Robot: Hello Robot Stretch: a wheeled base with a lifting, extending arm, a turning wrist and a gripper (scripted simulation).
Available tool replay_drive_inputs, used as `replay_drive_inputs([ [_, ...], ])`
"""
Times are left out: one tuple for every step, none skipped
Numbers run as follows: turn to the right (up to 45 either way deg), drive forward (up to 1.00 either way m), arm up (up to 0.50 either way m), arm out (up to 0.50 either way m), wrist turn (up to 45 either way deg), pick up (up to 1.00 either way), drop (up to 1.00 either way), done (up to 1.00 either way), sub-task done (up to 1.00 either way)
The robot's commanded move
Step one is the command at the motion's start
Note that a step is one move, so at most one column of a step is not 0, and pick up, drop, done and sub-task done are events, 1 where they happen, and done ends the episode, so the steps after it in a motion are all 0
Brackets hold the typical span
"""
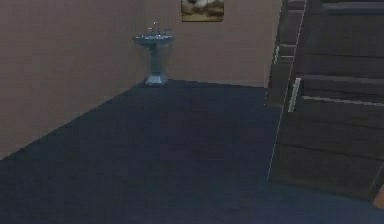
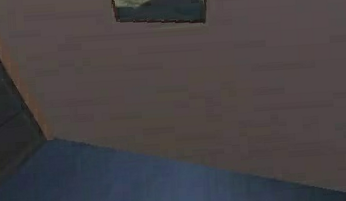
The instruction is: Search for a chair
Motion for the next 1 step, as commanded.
replay_drive_inputs([
  [0.0,1.00,0.00,0.00,0.0,0.00,0.00,0.00,0.00],
])
